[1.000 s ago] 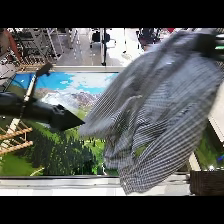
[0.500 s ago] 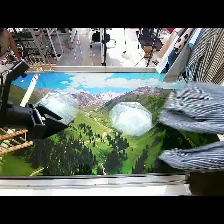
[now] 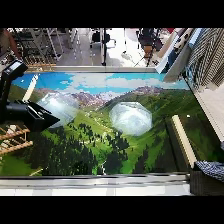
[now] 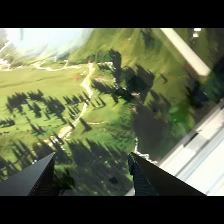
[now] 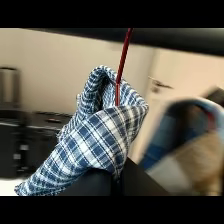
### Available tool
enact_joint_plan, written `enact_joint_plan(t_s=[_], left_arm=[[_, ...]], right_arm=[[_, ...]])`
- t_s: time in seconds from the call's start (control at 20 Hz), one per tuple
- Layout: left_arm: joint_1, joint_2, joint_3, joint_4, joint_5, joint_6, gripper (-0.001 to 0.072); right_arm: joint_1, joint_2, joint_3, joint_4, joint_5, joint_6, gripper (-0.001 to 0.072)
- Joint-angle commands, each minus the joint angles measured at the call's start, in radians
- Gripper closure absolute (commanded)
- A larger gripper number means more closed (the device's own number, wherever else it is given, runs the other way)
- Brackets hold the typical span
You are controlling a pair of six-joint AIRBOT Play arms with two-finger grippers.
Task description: Fold the clothes and pants, and hang the long-sleeved shirts on hangers.
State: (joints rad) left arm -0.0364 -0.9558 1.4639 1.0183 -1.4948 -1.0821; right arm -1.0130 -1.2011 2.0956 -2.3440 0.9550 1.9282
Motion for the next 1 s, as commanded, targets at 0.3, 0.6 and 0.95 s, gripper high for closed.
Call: enact_joint_plan(t_s=[0.3,0.6,0.95], left_arm=[[0.001,0.002,0.000,0.014,0.010,-0.019,0.0238],[0.001,0.002,0.000,0.014,0.010,-0.018,0.0238],[0.001,0.002,0.000,0.486,0.023,-0.131,0.0238]], right_arm=[[-0.208,-0.027,0.000,0.179,-0.031,-0.012,0.0651],[-0.208,0.137,0.000,0.409,-0.193,0.000,0.0036],[-0.201,0.233,-0.097,1.888,0.225,-0.565,0.0044]])
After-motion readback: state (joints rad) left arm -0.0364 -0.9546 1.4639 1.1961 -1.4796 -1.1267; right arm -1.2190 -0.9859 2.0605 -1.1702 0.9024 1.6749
